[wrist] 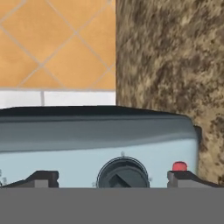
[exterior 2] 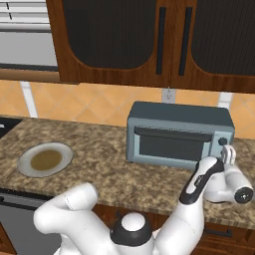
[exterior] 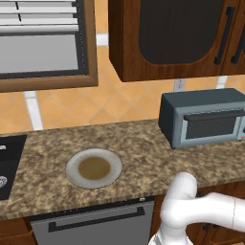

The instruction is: Pick up the kebab skewer and baguette bread, and place them inside the toaster oven. Close the toaster oven door and start by setting the timer.

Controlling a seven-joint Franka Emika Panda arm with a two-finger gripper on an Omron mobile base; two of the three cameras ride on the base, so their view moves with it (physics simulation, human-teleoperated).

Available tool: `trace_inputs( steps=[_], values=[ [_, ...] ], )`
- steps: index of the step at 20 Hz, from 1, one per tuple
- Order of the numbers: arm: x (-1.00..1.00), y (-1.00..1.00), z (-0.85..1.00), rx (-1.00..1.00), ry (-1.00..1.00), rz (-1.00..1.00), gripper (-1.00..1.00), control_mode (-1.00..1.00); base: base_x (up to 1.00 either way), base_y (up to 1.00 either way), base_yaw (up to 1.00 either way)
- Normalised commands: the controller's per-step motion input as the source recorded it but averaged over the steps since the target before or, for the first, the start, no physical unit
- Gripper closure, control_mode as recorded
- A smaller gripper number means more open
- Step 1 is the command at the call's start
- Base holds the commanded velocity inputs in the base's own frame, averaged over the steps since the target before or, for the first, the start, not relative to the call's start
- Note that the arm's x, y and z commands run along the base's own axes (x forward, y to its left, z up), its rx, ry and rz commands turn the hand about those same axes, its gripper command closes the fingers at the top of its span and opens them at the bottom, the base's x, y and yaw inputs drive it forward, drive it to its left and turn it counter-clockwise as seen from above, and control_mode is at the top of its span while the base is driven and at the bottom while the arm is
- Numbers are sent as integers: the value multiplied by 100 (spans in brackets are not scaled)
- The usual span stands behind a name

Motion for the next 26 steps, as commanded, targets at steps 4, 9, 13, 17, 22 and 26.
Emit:
trace_inputs(
  steps=[4, 9, 13, 17, 22, 26],
  values=[
    [0, 0, -18, 0, -20, 0, -100, -100, 0, 0, 0],
    [3, 0, -2, -4, -22, 0, -100, -100, 0, 0, 0],
    [2, 0, 0, -13, -19, 0, -100, -100, 0, 0, 0],
    [0, 0, 2, -21, -14, 0, -100, -100, 0, 0, 0],
    [3, 1, 19, -26, -7, 0, -100, -100, 0, 0, 0],
    [10, -1, 31, -25, 0, -3, -100, -100, 0, 0, 0]
  ],
)
